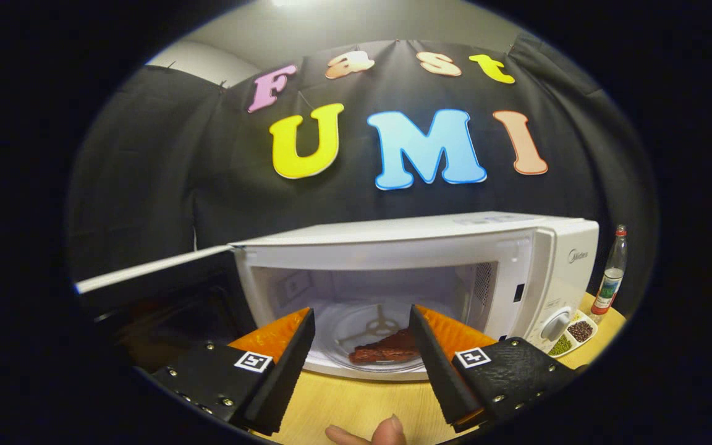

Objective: Open the microwave, put the food inside, and close the microwave door.

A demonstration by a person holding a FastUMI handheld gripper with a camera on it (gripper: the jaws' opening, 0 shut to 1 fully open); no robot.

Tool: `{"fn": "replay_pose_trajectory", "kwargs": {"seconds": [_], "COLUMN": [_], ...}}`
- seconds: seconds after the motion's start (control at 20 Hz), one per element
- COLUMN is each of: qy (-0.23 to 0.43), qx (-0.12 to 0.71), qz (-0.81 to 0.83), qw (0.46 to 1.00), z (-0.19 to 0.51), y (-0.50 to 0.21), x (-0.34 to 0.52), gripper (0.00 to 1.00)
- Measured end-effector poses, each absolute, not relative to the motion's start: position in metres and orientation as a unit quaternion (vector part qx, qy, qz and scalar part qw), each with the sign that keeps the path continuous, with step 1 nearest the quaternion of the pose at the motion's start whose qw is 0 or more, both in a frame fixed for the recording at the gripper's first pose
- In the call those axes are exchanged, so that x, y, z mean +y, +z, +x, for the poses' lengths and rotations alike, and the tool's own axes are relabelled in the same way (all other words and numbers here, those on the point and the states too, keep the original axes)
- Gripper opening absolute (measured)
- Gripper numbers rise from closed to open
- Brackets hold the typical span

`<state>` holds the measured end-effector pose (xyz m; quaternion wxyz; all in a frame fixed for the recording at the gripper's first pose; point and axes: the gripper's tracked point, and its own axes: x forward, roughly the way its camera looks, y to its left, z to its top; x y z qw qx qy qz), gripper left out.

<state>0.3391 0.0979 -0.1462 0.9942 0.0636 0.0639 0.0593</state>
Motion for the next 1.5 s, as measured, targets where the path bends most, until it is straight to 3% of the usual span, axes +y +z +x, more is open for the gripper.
{"fn": "replay_pose_trajectory", "kwargs": {"seconds": [0.5, 0.7, 0.85, 1.0, 1.1, 1.2, 1.3, 1.4, 1.5], "qy": [0.298, 0.346, 0.358, 0.326, 0.342, 0.353, 0.371, 0.359, 0.340], "qx": [-0.016, -0.041, 0.006, -0.030, -0.029, -0.027, 0.000, 0.022, 0.051], "qz": [0.130, 0.078, 0.061, 0.054, 0.041, 0.039, 0.033, 0.030, 0.038], "qw": [0.945, 0.934, 0.932, 0.943, 0.938, 0.934, 0.928, 0.933, 0.938], "z": [0.136, 0.095, 0.092, 0.093, 0.095, 0.086, 0.086, 0.089, 0.099], "y": [-0.014, -0.013, -0.059, -0.055, -0.061, -0.064, -0.077, -0.094, -0.117], "x": [0.222, 0.269, 0.298, 0.294, 0.314, 0.322, 0.336, 0.331, 0.324], "gripper": [0.93, 0.93, 0.92, 0.63, 0.59, 0.31, 0.31, 0.09, 0.09]}}
